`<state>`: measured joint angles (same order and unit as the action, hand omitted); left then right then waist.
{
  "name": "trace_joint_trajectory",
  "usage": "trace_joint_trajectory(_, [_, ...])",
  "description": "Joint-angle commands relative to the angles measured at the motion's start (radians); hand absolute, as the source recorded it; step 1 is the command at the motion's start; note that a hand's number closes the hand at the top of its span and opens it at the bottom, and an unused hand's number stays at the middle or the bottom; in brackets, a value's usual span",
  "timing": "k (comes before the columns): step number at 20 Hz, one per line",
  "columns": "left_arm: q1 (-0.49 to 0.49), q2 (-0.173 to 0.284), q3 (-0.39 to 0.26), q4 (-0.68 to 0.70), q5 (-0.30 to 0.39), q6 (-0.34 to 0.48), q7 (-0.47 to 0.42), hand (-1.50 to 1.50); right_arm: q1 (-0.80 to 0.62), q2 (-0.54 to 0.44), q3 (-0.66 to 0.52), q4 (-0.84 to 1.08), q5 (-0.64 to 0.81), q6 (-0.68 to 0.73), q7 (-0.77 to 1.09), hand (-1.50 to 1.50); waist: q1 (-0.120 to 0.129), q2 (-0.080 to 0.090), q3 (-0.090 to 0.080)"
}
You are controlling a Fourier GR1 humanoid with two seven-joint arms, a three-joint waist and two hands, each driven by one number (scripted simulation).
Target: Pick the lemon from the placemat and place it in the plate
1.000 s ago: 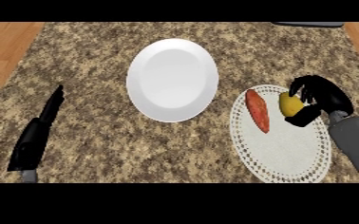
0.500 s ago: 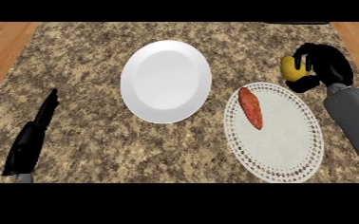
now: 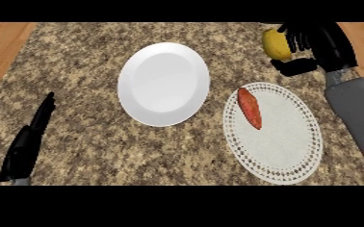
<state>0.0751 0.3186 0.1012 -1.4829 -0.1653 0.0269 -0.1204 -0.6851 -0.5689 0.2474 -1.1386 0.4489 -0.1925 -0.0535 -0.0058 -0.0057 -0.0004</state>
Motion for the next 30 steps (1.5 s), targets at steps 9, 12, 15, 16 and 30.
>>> trace_joint_trajectory(9, [-0.01,-0.003,0.017,-0.024,-0.002,-0.028,0.018,0.0,-0.135,0.222,0.052,-0.227,0.023,0.144,0.233,1.5,0.013,0.004,0.0])
trace_joint_trajectory(12, [0.026,-0.051,-0.027,-0.029,-0.045,0.007,-0.025,0.0,-0.238,0.318,0.06,-0.075,0.056,0.138,0.264,1.5,0.028,0.008,0.0])
trace_joint_trajectory(15, [-0.003,-0.03,0.0,0.009,-0.03,-0.013,-0.041,0.0,-0.282,0.433,0.079,0.005,0.083,0.106,0.316,1.5,0.03,0.01,0.0])
trace_joint_trajectory(16, [-0.013,-0.047,-0.005,0.026,-0.034,-0.006,-0.039,0.0,-0.288,0.435,0.081,0.03,0.102,0.121,0.302,1.5,0.023,0.009,0.0])
trace_joint_trajectory(30, [-0.031,-0.023,-0.001,0.0,-0.037,-0.053,-0.014,0.0,-0.461,0.568,0.256,0.523,-0.07,-0.016,0.255,1.5,0.077,0.02,0.0])
